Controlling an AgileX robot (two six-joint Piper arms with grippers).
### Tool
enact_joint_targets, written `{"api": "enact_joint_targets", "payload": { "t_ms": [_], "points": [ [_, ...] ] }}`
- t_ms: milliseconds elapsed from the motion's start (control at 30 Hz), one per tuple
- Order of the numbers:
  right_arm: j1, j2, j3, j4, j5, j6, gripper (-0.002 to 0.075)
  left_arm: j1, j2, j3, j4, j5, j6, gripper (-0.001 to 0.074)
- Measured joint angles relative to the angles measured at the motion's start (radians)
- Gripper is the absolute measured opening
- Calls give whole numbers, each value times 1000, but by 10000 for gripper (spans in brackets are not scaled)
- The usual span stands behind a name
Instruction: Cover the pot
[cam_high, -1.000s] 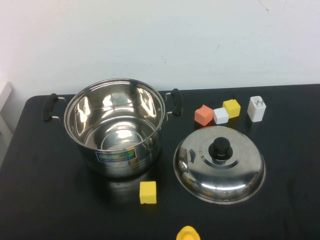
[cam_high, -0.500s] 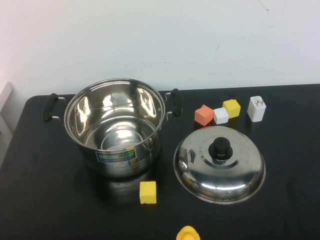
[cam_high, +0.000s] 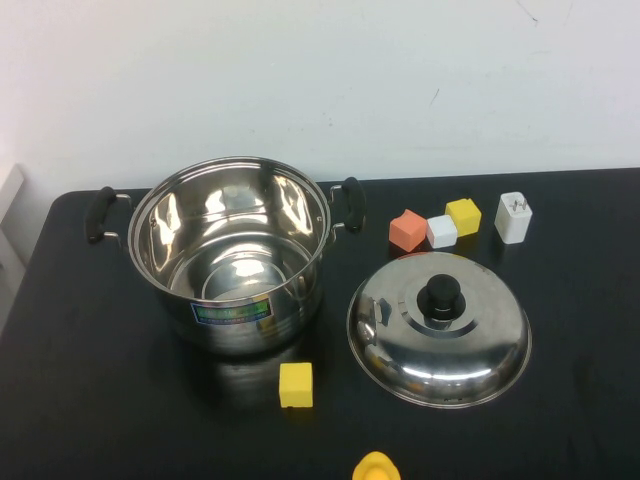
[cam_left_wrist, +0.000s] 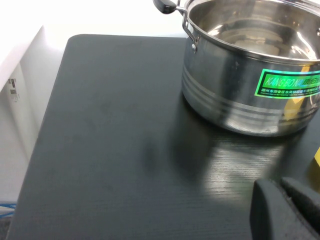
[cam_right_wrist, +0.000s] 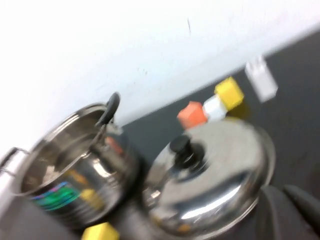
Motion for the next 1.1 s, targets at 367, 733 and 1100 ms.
{"api": "enact_joint_targets", "payload": {
  "t_ms": [367, 733, 1100],
  "points": [
    [0, 0, -24, 26, -35, -269, -2, 0, 0, 0, 0, 0, 0, -2],
    [0, 119, -292, 15, 54, -564, -2, 0, 0, 0, 0, 0, 0, -2],
    [2, 633, -322, -722, -511, 155, -2, 0, 0, 0, 0, 0, 0, -2]
  ]
}}
